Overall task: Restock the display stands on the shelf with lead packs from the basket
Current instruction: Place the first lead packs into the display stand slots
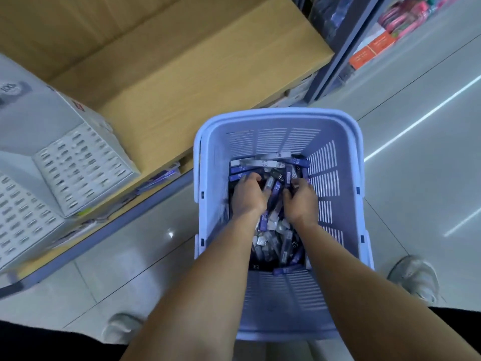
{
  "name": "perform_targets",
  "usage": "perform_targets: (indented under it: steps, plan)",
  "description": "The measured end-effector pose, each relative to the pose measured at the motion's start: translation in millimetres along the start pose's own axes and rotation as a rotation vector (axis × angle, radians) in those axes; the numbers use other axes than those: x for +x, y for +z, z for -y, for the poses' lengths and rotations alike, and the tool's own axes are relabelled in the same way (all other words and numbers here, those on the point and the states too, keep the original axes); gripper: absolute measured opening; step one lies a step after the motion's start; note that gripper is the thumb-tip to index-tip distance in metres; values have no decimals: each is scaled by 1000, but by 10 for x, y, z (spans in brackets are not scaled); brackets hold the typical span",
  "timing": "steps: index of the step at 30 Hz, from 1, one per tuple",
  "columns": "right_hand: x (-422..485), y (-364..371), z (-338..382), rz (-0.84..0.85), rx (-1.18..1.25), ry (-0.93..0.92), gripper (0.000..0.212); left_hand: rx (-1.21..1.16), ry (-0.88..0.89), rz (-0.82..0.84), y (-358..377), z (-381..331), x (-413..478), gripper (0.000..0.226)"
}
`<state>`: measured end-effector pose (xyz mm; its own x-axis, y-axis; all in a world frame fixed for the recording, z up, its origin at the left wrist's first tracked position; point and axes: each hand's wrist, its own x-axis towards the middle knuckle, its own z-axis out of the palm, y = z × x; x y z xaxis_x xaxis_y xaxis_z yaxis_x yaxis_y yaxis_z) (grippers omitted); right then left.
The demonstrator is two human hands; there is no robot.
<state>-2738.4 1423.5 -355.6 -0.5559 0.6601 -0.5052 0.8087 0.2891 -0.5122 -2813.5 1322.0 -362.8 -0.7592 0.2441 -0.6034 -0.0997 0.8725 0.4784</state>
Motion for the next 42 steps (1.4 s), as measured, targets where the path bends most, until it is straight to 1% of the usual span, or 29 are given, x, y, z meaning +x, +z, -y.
perform_targets:
  steps: [3,5,7,8,11,12,14,17,19,22,24,26,29,30,31,33,35,38,40,42]
  plan:
    - [12,85,-54,-48,41,22,21,77,47,38,90,19,44,51]
    - [-7,89,-51,-18,113,67,28,108,69,18,118,45,34,51]
    - [-58,57,-65,56,155,91,41,81,70,28,111,79,-6,46]
    - [-90,45,-81,76,143,82,42,63,57,42,93,93,-37,44]
    - [-178,36,-158,48,101,64,34,45,43,51,56,131,-140,40]
    - [-209,42,-172,44,111,60,34,54,50,39,54,138,-172,38]
    - [-269,47,-177,80,147,81,40,64,63,1,50,130,-245,34]
    - [-326,51,-198,141,207,83,38,-17,23,-8,43,117,-312,28]
    - [-342,39,-227,166,249,75,38,-66,7,8,40,94,-332,35]
    - [-357,49,-242,210,326,46,29,-45,0,12,44,43,-339,56]
    - [-371,71,-235,222,309,-10,24,-76,-12,16,47,33,-330,58]
    - [-386,51,-216,202,274,-21,31,-116,-25,20,45,51,-303,61]
    - [-346,-18,-210,2,146,-73,41,-92,-21,-2,48,67,-255,69]
    - [-318,-34,-189,-34,115,-102,47,-74,-19,-13,56,57,-243,70]
    - [-285,-40,-154,-39,103,-119,54,-44,-12,-22,67,46,-231,70]
    - [-224,-31,-83,-24,93,-85,66,34,12,-43,83,25,-220,71]
    - [-227,10,-60,-56,96,-24,66,69,10,-62,92,25,-214,71]
    - [-351,56,-102,-118,92,11,58,64,-13,-79,118,73,-243,69]
    - [-400,73,-145,-89,92,26,56,81,-5,-93,148,122,-267,64]
    - [-377,73,-164,-26,128,71,55,84,-7,-88,170,152,-270,63]
